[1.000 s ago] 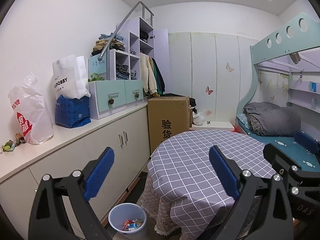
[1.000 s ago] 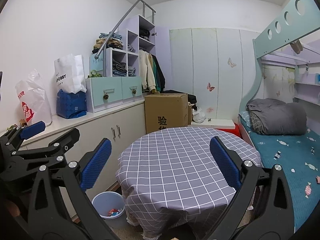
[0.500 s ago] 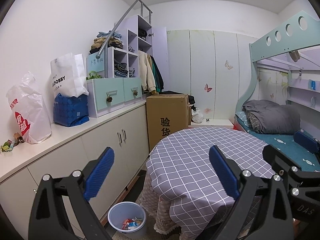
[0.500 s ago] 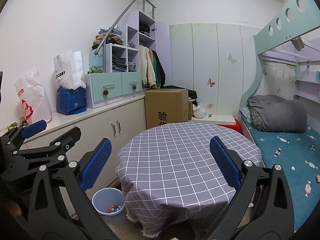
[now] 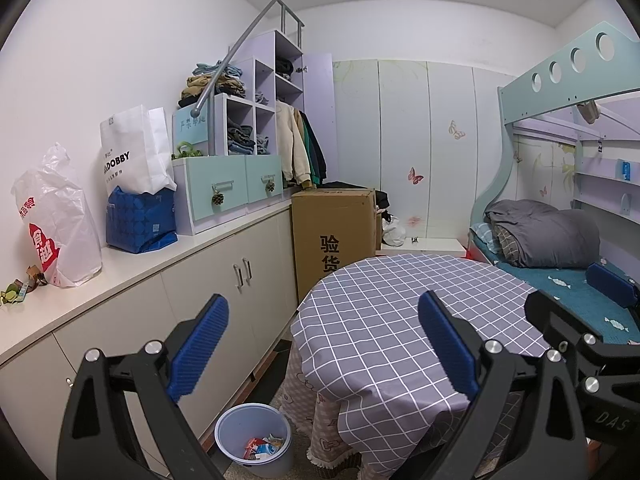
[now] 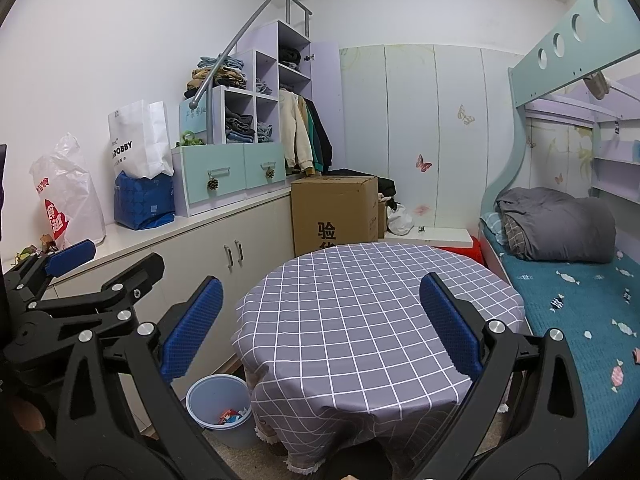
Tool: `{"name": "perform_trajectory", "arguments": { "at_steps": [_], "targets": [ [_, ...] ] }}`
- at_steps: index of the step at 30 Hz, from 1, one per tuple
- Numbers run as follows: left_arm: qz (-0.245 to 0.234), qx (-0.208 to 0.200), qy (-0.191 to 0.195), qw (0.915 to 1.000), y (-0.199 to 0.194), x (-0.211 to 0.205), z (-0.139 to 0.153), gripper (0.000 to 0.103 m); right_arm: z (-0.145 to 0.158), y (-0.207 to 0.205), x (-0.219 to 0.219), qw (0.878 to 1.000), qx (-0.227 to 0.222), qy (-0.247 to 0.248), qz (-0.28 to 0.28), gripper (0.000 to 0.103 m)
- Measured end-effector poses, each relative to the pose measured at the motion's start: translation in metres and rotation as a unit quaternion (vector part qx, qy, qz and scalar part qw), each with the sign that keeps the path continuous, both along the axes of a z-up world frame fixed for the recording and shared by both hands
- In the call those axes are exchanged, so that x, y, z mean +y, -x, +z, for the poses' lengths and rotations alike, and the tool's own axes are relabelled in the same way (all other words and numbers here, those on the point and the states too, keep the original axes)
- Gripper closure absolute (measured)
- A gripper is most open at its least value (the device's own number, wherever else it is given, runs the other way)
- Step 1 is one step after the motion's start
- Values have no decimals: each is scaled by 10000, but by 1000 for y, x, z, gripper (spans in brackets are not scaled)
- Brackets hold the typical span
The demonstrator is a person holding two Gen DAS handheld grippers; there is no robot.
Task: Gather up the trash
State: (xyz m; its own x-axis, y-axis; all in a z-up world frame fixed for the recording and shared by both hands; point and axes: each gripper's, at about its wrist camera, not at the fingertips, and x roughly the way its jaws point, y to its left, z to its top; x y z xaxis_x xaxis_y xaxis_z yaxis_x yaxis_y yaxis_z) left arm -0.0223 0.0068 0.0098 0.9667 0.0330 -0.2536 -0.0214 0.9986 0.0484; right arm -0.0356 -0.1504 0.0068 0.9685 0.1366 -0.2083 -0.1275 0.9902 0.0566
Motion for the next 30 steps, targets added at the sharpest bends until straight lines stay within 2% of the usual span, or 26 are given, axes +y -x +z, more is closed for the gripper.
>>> {"name": "perform_trajectory", "arguments": {
  "at_steps": [30],
  "targets": [
    [-15,26,9,10000,-2,-1,-2,9,-4,0,-3,10000,39,-20,24,6]
  ]
}}
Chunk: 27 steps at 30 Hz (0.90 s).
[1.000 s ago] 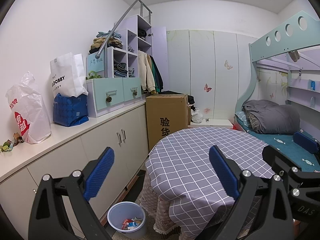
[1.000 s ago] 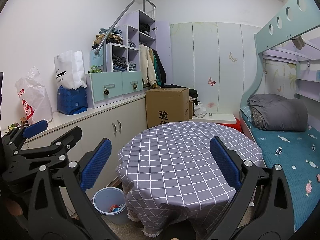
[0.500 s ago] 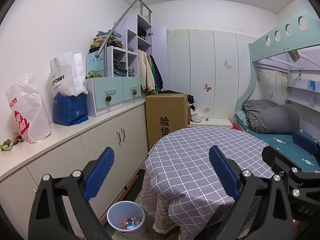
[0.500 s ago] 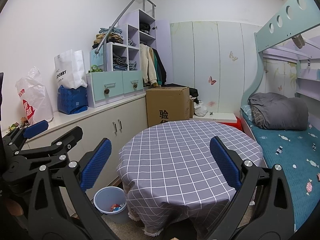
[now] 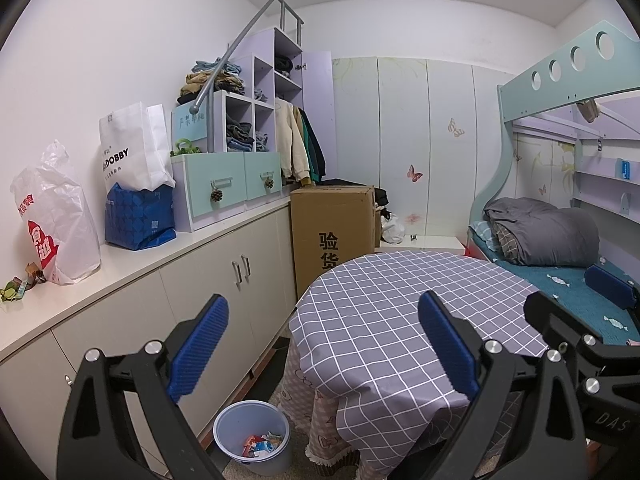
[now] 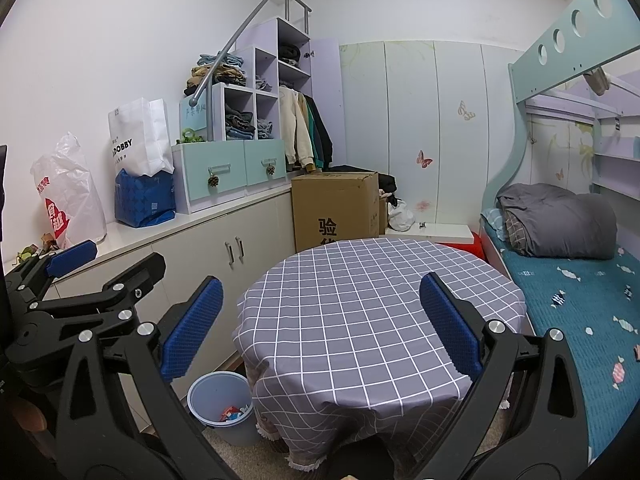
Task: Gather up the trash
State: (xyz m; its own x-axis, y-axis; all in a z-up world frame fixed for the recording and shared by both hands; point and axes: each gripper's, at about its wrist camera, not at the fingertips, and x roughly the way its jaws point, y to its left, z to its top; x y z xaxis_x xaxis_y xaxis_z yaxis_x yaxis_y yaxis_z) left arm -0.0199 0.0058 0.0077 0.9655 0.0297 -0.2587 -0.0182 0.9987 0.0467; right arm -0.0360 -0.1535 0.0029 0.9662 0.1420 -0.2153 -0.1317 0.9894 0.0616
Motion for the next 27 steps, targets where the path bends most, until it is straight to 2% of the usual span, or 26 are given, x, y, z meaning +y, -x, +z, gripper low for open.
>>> {"name": "perform_trajectory", "arguments": {
  "at_steps": [27],
  "targets": [
    [0,19,1,10000,0,-1,-2,9,0,0,0,10000,12,6,-2,6]
  ]
}}
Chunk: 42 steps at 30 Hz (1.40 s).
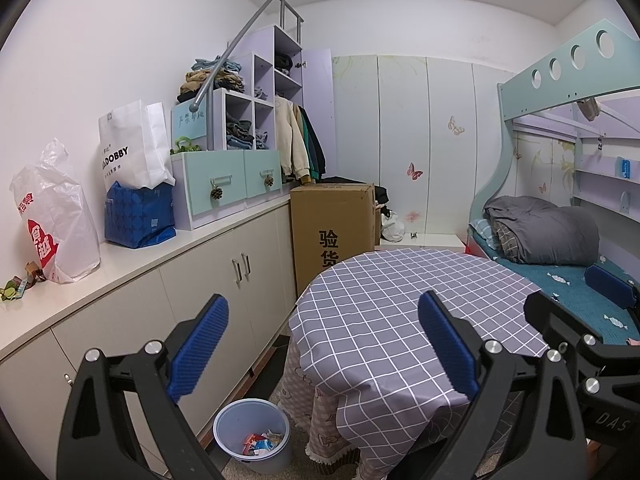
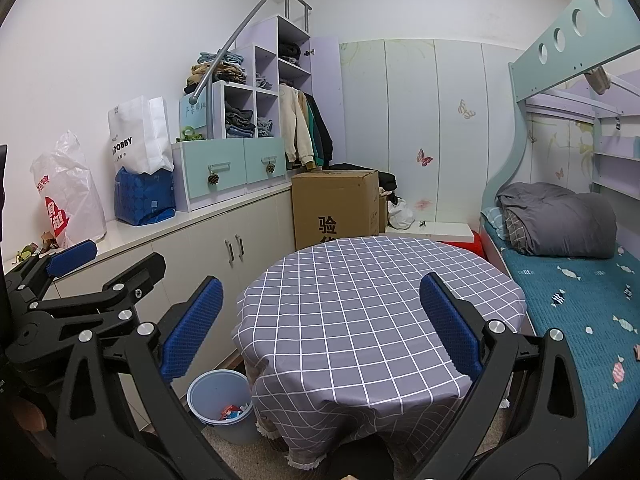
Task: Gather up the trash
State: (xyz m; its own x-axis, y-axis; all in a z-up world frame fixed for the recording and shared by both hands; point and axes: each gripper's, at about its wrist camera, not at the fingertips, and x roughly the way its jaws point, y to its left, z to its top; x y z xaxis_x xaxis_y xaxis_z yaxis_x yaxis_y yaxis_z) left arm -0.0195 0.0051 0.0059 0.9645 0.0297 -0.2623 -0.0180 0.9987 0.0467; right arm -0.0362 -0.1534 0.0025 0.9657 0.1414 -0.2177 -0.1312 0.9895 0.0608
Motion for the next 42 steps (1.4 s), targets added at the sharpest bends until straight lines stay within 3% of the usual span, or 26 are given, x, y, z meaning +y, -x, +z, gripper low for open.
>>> {"name": "perform_trajectory", "arguments": {
  "at_steps": [42],
  "targets": [
    [-13,36,-19,10000,-1,4,-9,9,-2,-2,-5,10000,24,13,9,6]
  ]
}}
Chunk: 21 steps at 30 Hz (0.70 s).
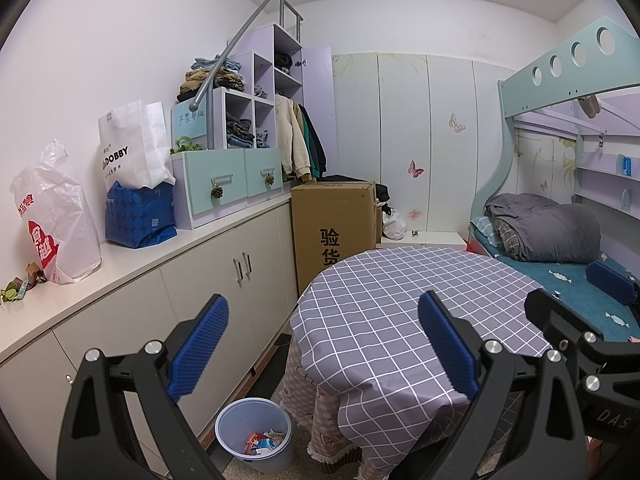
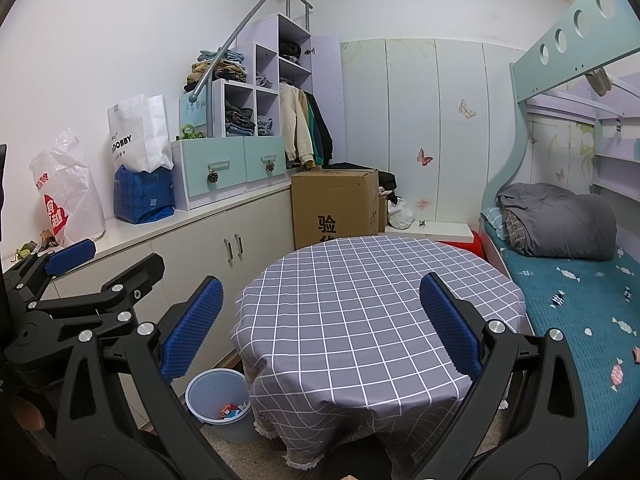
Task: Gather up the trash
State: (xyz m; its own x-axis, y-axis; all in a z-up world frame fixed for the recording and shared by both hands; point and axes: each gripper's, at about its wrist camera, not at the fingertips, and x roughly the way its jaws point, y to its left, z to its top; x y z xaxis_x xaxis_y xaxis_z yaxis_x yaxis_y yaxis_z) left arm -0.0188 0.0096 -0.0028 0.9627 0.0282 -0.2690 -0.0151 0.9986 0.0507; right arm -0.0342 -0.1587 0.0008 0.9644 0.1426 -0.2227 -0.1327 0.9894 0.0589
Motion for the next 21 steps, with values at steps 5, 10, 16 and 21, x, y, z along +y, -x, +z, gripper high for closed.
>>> {"name": "perform_trajectory", "arguments": {
  "at_steps": [5,10,16,21],
  "targets": [
    [2,2,-1,10000,0,0,0,9,0,0,-1,10000,6,-3,5,6],
    [0,11,-1,10000,-1,1,-1,9,-1,-1,-1,10000,21,-10,17,6],
    [38,62,-22,10000,-4,4,-8,9,-12,-6,-3,10000,75,-34,50,6],
    [80,139,-27,9999,-10,6,-14,9,-15,-14,-6,9999,126,-48,95,6]
  ]
}}
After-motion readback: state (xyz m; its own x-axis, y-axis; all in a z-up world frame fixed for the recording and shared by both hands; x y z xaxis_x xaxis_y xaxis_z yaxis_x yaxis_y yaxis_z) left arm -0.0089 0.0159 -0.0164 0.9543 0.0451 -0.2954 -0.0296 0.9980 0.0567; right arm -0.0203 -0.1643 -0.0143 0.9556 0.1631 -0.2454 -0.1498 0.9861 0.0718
